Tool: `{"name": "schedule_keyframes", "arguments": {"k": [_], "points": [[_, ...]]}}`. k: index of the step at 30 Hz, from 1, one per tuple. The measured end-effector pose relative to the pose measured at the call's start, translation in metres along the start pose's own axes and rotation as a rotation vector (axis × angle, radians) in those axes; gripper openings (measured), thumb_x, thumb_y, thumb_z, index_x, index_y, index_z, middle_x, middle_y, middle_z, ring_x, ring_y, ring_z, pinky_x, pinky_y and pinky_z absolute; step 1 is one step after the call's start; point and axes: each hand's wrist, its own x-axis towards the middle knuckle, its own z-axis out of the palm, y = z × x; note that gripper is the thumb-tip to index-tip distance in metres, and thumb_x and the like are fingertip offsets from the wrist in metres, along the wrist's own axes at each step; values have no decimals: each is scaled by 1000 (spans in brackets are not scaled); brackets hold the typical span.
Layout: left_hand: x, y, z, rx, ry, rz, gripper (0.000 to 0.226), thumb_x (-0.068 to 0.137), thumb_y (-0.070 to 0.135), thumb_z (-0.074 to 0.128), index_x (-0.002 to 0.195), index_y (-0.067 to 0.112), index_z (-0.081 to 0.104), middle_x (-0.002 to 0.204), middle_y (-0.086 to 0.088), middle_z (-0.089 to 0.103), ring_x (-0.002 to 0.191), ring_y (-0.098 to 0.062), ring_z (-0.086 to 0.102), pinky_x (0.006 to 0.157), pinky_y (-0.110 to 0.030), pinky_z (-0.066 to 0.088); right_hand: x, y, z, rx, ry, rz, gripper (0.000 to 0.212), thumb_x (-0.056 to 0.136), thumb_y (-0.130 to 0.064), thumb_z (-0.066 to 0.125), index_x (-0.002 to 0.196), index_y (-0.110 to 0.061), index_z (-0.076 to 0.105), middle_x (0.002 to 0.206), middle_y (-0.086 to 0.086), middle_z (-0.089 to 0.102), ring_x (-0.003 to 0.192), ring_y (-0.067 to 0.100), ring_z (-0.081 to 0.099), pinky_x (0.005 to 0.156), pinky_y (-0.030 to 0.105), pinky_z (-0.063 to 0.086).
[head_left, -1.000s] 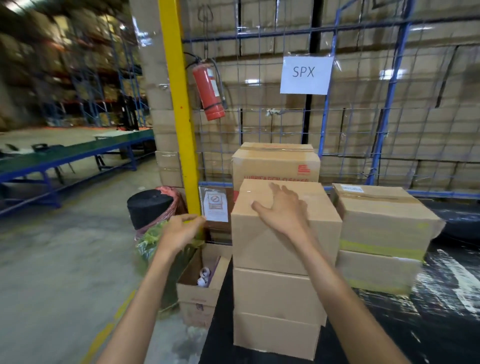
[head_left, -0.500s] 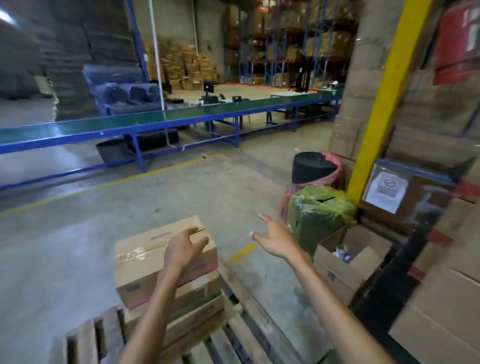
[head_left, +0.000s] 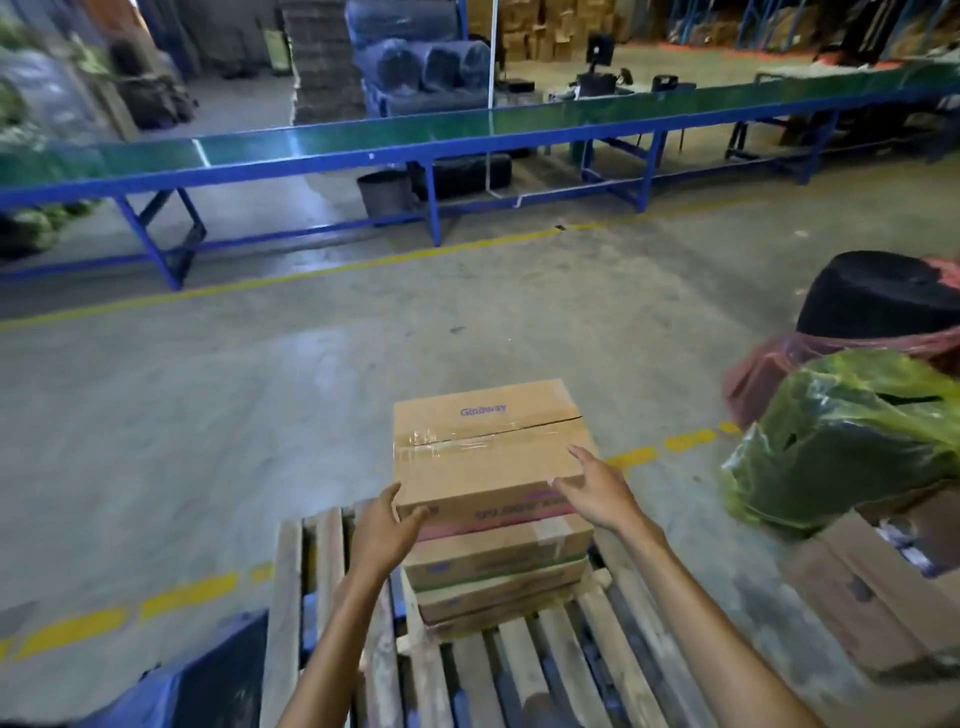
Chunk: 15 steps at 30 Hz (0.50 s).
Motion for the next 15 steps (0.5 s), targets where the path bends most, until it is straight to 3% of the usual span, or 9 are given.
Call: {"name": "schedule_keyframes", "arguments": {"k": [2,8,11,13,15], "points": [[40,-12,6,-6,-7,-47,56,97,20,66,148,4,47,140,-6,56,132,-33,53,91,-31,42,43,9,11,-7,-35,31,71,96,-38,65,156,-14,35,159,6,41,144,27,41,112,33,36],[154,-31,27,-53,-69,-142,59,97,25,67,150,9,46,151,-12,52,134,-30,53,102,-39,42,167,42,23,-6,-52,165,69,94,-35,67,153,-11,40,155,11,46,142,30,43,111,34,35],[212,-43,43,-70,-65,-239,69,93,42,67,152,16,44,146,-12,58,132,-33,56,96,-40,44,226,56,27,0,1,249,64,93,-32,69,148,-8,46,148,14,54,136,32,50,106,31,38],[241,-48,52,-109,-53,-311,73,93,44,67,155,16,39,148,-15,55,134,-35,53,99,-42,44,257,67,30,29,31,299,58,92,-27,71,142,-6,52,142,16,58,133,33,53,103,29,38],[275,-61,66,-165,-46,-403,73,97,40,66,157,14,34,152,-16,49,137,-35,50,106,-43,42,292,86,39,72,18,358,73,87,-45,70,145,-6,49,145,17,56,134,34,52,106,31,37]]}}
